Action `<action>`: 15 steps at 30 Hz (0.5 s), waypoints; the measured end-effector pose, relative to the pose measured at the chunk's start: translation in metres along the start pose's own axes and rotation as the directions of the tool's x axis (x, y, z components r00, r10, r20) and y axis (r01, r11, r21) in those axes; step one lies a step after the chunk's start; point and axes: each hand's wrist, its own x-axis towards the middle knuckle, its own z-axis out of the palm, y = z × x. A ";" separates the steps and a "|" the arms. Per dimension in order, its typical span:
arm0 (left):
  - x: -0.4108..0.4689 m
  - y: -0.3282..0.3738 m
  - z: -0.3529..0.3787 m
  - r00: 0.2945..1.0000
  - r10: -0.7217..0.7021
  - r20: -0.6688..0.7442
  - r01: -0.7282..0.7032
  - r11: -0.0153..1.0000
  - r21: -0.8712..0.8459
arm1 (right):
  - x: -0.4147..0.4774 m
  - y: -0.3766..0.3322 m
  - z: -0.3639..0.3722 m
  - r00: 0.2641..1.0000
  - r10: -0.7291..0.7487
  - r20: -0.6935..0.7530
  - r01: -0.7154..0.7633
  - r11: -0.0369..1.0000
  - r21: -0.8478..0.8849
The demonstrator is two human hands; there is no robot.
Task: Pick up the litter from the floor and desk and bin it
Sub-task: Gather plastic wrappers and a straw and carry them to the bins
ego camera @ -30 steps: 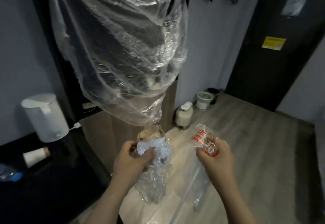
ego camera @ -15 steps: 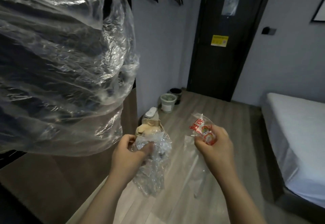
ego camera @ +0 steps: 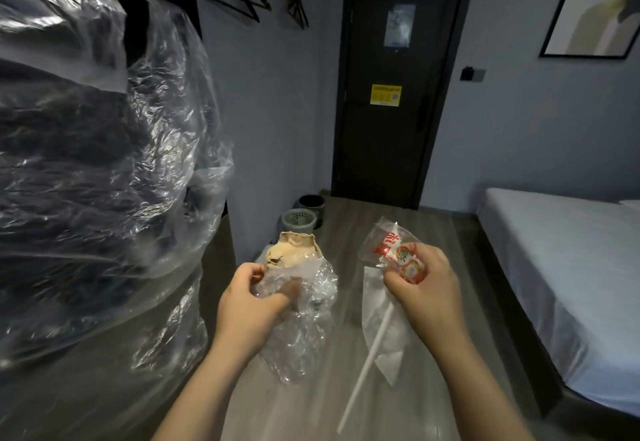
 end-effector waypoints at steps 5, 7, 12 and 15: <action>0.072 -0.020 0.038 0.999 -0.020 0.031 0.019 1.000 0.015 | 0.063 0.040 0.029 0.999 0.039 -0.010 -0.039 0.999 -0.023; 0.104 -0.027 0.060 0.999 -0.025 0.037 0.024 0.999 0.028 | 0.093 0.063 0.039 0.998 0.060 -0.010 -0.060 0.998 -0.020; 0.182 -0.024 0.126 0.998 -0.041 0.042 0.039 0.998 0.053 | 0.178 0.116 0.049 0.997 0.072 0.020 -0.072 0.997 0.006; 0.222 -0.014 0.163 0.998 -0.059 0.034 0.057 0.996 0.072 | 0.230 0.143 0.049 0.997 0.070 0.044 -0.070 0.998 -0.001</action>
